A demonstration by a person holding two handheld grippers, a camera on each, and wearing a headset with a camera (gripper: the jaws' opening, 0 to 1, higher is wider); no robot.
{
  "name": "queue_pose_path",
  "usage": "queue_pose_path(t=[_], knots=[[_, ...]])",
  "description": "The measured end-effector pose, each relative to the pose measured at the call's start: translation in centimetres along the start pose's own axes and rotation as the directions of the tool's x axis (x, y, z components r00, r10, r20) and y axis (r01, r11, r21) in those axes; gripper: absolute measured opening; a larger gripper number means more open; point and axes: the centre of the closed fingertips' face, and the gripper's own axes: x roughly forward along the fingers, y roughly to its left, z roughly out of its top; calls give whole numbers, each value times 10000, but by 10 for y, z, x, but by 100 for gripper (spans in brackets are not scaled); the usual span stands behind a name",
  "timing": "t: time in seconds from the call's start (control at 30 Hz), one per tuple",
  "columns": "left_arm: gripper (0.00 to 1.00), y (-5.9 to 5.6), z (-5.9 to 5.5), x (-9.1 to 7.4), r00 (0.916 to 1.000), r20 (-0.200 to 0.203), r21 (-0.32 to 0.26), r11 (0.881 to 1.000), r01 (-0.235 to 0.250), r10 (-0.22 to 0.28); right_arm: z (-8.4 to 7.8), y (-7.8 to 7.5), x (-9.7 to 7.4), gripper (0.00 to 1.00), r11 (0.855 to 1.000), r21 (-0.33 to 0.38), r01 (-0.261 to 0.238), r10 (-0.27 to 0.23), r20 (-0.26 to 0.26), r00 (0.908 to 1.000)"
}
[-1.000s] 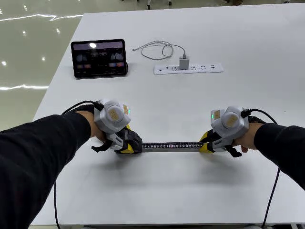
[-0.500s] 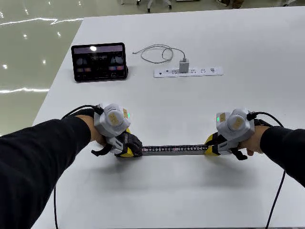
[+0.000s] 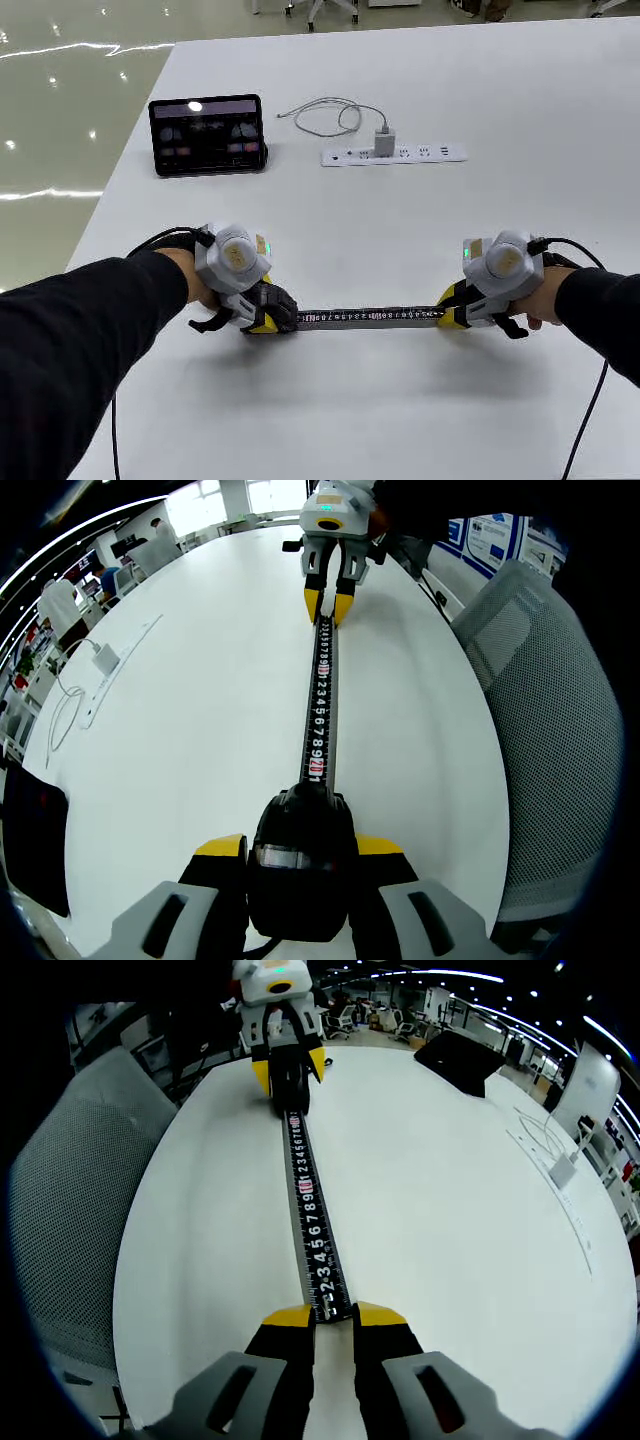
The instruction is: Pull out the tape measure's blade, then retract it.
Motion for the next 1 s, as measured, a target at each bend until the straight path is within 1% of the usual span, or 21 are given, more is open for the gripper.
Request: queue_pose_path(t=[0.5, 0.67, 0.73, 1.0], knots=[[35, 0, -1, 0, 10000, -7, -33, 10000, 2, -2, -10, -2, -7, 9, 10000, 62, 71, -70, -76, 9999], [35, 0, 0, 0, 10000, 9, -41, 10000, -11, 11, -9, 1, -11, 9, 9999, 58, 83, -83, -92, 9999], [35, 0, 0, 0, 10000, -1, -36, 10000, -12, 12, -10, 1, -12, 9, 9998, 178, 106, -105, -54, 9999], [35, -2, 1, -1, 10000, -18, -37, 10000, -17, 17, -8, 4, -14, 9, 9997, 235, 105, -104, -31, 9999]])
